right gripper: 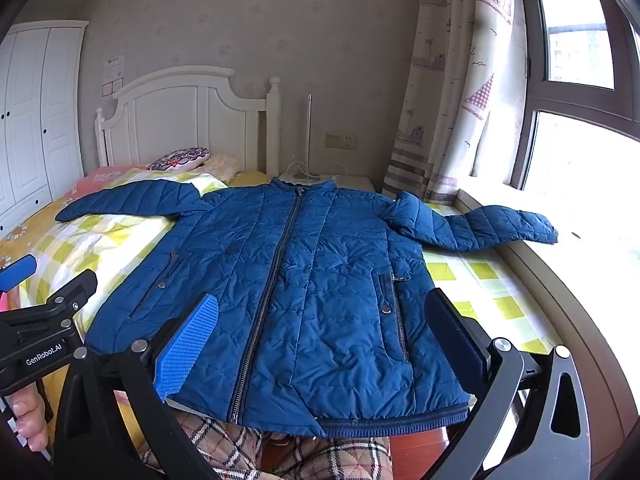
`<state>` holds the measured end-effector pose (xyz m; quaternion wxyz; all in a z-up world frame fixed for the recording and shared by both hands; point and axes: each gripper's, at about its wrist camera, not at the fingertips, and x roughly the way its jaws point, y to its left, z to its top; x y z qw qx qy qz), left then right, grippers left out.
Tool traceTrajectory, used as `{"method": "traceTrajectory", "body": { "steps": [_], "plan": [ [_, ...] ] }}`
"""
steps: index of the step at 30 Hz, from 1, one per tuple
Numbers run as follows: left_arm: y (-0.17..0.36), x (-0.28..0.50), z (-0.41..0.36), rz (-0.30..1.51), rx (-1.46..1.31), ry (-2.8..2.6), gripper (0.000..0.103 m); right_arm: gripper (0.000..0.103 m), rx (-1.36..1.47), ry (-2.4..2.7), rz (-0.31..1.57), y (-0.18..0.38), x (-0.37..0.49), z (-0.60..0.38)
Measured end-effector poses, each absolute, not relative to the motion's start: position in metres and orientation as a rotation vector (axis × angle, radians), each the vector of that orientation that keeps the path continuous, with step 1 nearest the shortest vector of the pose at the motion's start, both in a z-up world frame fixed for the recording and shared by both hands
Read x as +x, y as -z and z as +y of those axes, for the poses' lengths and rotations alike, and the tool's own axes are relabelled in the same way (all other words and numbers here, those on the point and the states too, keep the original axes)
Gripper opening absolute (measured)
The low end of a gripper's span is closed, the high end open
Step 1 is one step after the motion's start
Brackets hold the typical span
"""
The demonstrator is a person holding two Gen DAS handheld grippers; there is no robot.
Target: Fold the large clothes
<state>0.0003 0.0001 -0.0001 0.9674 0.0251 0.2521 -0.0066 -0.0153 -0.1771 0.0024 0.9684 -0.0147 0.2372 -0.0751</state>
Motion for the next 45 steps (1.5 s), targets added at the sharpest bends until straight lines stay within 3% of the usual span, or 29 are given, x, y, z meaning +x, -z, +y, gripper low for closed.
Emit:
{"method": "traceTrajectory", "body": {
  "steps": [45],
  "plan": [
    [0.011, 0.004, 0.002, 0.554, 0.035, 0.000, 0.101, 0.099, -0.042, 0.151, 0.489, 0.001, -0.012, -0.173]
  ]
}}
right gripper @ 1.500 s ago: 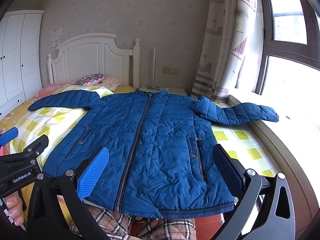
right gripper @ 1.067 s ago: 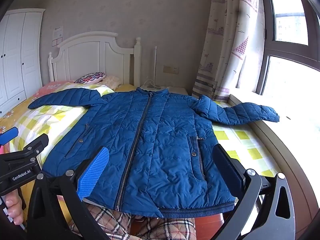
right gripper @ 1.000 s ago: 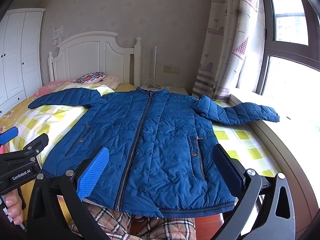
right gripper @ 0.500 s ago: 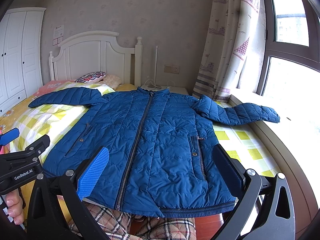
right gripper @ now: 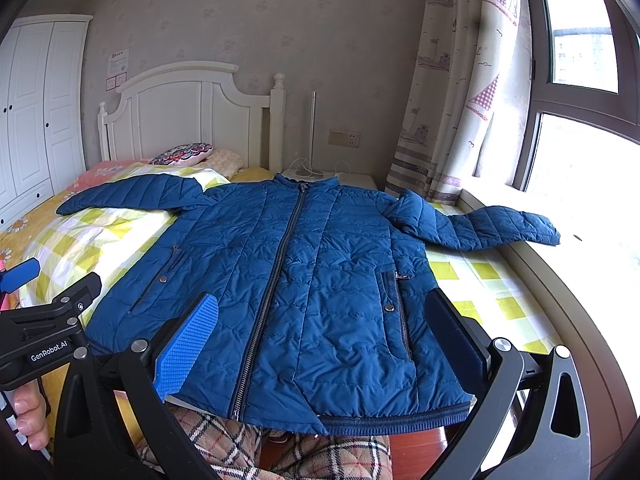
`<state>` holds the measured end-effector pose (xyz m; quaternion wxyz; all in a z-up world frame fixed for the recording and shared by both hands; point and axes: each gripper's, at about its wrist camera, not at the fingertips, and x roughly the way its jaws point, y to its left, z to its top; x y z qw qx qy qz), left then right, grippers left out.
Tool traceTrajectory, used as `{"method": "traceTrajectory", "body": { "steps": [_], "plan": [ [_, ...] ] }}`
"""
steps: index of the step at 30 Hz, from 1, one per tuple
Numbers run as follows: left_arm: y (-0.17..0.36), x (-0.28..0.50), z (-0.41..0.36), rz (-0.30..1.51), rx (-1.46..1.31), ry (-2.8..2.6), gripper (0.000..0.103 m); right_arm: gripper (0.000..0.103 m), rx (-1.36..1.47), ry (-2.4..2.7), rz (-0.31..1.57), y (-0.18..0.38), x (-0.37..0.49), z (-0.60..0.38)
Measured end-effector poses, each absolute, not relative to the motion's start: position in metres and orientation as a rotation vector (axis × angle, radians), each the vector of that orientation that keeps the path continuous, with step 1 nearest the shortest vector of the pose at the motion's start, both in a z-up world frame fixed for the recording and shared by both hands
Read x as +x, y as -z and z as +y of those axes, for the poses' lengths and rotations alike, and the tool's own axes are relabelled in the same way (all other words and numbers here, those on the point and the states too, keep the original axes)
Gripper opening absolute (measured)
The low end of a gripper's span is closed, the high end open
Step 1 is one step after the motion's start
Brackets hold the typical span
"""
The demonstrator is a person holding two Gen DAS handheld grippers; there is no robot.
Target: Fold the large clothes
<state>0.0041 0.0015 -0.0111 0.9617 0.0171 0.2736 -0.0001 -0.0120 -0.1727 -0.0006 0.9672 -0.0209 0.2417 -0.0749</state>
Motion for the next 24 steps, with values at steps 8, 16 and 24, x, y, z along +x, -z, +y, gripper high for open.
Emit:
{"method": "traceTrajectory", "body": {
  "steps": [8, 16, 24],
  "plan": [
    [0.0120, 0.0038, 0.0029, 0.557, 0.033, 0.004, 0.101, 0.099, -0.042, 0.151, 0.489, 0.0021, -0.0124, -0.1721],
    [0.0136, 0.0041, 0.0040, 0.555, 0.034, 0.027, 0.101, 0.099, -0.043, 0.150, 0.490, 0.0025, -0.0139, -0.1720],
    [0.0144, 0.0045, 0.0052, 0.557, 0.033, 0.028, 0.101, 0.099, -0.043, 0.150, 0.489, 0.0043, -0.0136, -0.1711]
  ]
}}
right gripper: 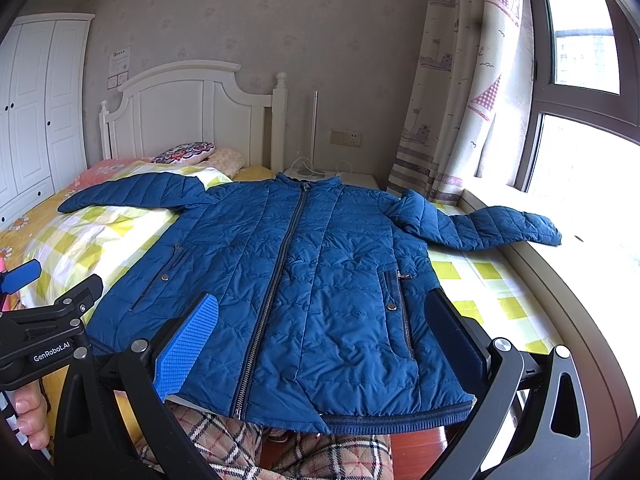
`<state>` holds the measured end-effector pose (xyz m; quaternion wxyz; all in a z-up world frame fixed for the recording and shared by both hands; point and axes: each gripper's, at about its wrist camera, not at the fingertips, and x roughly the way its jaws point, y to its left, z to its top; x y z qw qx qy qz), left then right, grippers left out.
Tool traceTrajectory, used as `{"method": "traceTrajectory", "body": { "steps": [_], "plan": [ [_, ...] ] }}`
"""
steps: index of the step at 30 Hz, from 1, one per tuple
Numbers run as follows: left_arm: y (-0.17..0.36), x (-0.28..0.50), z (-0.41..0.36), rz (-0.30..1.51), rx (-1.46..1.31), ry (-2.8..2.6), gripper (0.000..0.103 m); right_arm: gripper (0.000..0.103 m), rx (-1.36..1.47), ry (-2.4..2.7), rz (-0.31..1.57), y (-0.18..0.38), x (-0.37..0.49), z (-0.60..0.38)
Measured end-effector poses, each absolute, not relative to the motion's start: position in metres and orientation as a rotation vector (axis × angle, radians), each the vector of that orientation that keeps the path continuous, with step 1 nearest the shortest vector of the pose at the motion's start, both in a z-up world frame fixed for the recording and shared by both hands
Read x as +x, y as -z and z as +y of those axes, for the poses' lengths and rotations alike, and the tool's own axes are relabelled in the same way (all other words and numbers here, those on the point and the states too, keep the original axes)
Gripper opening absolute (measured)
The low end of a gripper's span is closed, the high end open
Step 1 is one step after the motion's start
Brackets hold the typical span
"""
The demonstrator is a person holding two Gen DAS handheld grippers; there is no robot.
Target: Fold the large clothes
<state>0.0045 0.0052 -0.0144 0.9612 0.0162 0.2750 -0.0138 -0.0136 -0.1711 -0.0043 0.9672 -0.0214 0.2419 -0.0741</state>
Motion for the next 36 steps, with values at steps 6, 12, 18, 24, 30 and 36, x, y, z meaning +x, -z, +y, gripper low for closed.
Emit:
{"method": "traceTrajectory", "body": {
  "steps": [6, 12, 18, 24, 30, 36],
  "plan": [
    [0.014, 0.006, 0.005, 0.558, 0.034, 0.026, 0.101, 0.099, -0.043, 0.151, 0.490, 0.005, -0.013, -0.171],
    [0.017, 0.012, 0.007, 0.571, 0.035, 0.022, 0.101, 0.099, -0.045, 0.155, 0.490, 0.007, -0.012, -0.169],
    [0.026, 0.028, 0.006, 0.594, 0.043, 0.011, 0.101, 0.099, -0.041, 0.167, 0.497, 0.015, 0.000, -0.176],
    [0.042, 0.074, -0.005, 0.663, 0.055, -0.005, 0.101, 0.099, -0.015, 0.185, 0.525, 0.027, 0.034, -0.192],
    [0.053, 0.147, -0.026, 0.705, 0.061, -0.018, 0.101, 0.099, 0.187, 0.214, 0.606, 0.039, 0.095, -0.249],
    [0.081, 0.257, -0.068, 0.810, 0.257, 0.017, 0.101, 0.099, 0.431, 0.381, 0.681, 0.061, 0.147, -0.361]
  ]
}}
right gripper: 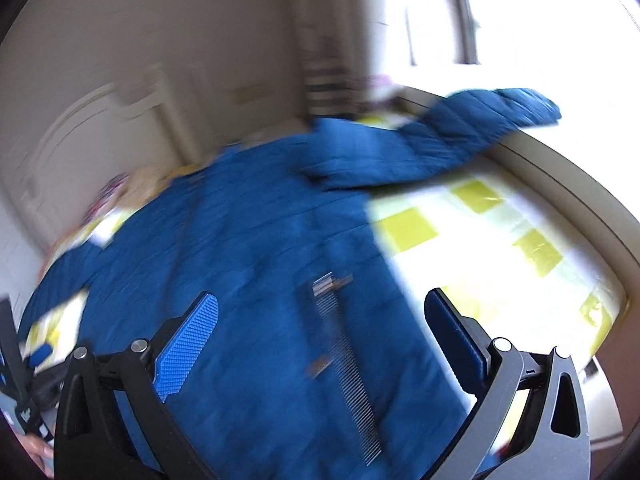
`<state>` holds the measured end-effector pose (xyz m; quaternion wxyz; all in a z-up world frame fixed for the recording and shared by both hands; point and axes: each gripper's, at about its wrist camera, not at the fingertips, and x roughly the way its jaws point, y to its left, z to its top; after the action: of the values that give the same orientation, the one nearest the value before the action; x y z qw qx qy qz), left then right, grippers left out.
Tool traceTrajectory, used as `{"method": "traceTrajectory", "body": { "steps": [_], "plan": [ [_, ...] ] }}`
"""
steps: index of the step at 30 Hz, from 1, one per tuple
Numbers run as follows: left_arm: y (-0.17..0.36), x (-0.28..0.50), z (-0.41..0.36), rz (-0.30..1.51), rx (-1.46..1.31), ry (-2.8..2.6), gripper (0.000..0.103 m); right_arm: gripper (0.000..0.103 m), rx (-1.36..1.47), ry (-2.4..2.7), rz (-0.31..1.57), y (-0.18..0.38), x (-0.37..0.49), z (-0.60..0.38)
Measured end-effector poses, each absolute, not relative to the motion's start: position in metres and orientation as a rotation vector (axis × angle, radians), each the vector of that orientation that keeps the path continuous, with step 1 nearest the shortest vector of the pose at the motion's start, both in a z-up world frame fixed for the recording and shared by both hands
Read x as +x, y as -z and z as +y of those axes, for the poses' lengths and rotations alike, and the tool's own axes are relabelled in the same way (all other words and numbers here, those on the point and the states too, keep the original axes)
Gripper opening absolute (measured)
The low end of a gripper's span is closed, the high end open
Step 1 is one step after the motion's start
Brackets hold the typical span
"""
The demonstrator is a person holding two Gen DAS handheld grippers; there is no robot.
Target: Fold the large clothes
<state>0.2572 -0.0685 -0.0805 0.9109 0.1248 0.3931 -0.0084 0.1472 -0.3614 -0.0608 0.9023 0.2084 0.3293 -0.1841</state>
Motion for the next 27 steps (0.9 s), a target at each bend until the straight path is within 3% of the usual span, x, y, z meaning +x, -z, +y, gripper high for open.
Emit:
{"method": "traceTrajectory", "body": {
  "steps": [7, 19, 20, 24, 27],
  "plan": [
    [0.116, 0.334, -0.077, 0.911, 0.273, 0.010, 0.101, 0.099, 0.640, 0.586, 0.669, 0.078, 0.208, -0.492],
    [0.135, 0.336, -0.050, 0.918, 0.072, 0.108, 0.101, 0.099, 0.665, 0.793, 0.774, 0.134, 0.301, -0.603],
    [0.136, 0.336, -0.052, 0.917, 0.082, 0.102, 0.101, 0.094, 0.662, 0.788, 0.774, 0.135, 0.302, -0.601],
    [0.137, 0.336, -0.052, 0.921, 0.078, 0.099, 0.101, 0.056, 0.697, 0.743, 0.714, 0.128, 0.305, -0.600],
    [0.136, 0.336, -0.052, 0.921, 0.078, 0.098, 0.101, 0.053, 0.561, 0.693, 0.602, 0.093, 0.307, -0.566]
  ]
}}
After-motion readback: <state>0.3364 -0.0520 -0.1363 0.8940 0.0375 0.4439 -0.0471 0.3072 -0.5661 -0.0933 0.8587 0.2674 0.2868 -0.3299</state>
